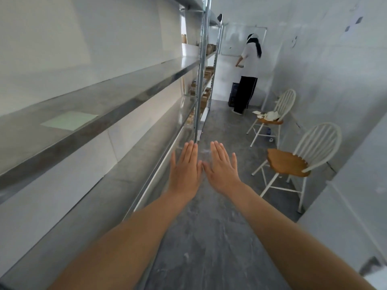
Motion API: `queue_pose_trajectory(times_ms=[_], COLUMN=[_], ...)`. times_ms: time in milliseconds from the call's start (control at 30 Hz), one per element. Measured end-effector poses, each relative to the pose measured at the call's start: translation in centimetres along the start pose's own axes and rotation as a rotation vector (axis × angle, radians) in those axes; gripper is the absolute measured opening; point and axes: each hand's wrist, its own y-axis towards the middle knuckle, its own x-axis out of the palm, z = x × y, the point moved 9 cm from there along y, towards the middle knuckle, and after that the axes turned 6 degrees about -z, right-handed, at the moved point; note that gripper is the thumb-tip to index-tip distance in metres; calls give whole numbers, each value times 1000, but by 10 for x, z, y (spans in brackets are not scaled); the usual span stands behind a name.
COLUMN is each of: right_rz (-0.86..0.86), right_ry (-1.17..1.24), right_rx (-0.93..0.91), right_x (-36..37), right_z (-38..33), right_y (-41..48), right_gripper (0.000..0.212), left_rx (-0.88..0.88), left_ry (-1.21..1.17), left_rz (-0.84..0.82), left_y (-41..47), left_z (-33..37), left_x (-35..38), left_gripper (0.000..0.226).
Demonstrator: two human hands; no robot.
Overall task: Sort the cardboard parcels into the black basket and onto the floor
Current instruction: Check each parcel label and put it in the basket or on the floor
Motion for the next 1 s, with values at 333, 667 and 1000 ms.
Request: queue_pose_trajectory(times_ms=[333,667,1000], right_rz=[-214,-641,-983], right_ry=[69,38,24], right_rx=[-69,-47,29], right_x=[121,359,691], right_z=[27,108,199], right_y=[26,-15,-112], right_gripper=[65,67,60], left_rx=[-221,-609,-1084], left_ry=[-13,-241,-355], left_rz=[-122,-346,-636], left_y=[-16,-117,-424], left_z=[-58,-134,-246], left_x=[94,294,549], left_gripper=[55,52,51])
